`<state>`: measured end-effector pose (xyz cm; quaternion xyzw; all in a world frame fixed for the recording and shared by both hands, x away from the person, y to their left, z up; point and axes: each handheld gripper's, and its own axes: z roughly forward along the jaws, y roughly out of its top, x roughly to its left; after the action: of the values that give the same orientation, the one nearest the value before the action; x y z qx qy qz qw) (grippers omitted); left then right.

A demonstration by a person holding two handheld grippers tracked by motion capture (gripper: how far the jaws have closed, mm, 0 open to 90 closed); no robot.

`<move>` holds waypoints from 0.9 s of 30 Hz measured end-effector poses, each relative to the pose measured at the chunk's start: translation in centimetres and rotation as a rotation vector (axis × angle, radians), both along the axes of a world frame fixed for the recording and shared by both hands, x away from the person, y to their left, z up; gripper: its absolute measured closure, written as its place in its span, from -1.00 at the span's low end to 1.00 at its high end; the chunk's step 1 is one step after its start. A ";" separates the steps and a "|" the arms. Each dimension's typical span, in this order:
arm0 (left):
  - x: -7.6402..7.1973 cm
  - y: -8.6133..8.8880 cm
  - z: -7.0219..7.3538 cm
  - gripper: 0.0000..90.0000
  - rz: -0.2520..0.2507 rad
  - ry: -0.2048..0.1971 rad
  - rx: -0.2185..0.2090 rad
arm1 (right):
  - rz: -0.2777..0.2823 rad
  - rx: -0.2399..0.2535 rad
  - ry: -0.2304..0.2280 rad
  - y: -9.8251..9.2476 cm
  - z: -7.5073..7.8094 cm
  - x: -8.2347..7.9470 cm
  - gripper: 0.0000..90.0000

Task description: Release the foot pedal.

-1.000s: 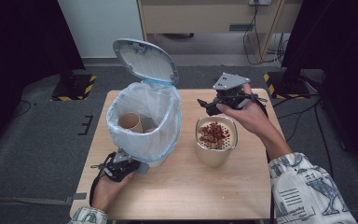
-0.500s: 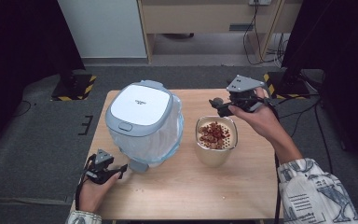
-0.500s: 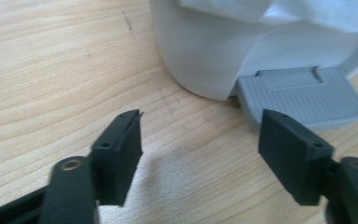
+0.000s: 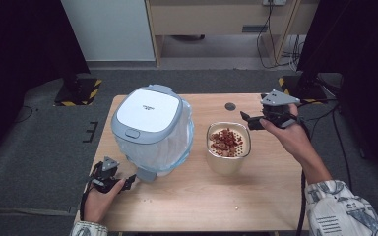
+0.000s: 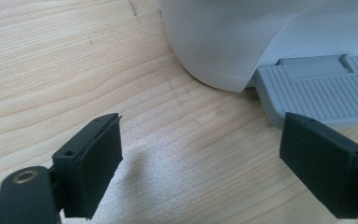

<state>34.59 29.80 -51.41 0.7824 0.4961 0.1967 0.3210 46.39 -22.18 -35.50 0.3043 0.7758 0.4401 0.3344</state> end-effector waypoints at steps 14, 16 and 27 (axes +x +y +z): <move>0.2 0.9 -0.2 -0.74 0.009 -0.009 0.011 | -0.107 0.034 0.095 -4.1 -5.4 -1.9 -0.85; 0.2 0.9 -0.2 -0.74 0.009 -0.007 0.015 | -0.116 0.037 0.107 -4.4 -6.1 -2.2 -0.85; 0.4 1.7 -0.6 -0.73 0.031 -0.002 0.033 | -0.189 0.070 0.187 -6.4 -9.9 -3.4 -0.84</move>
<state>34.99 31.48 -51.97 0.7796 0.5046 0.2104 0.3055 42.96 -28.55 -45.43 0.4272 0.7556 0.4033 0.2898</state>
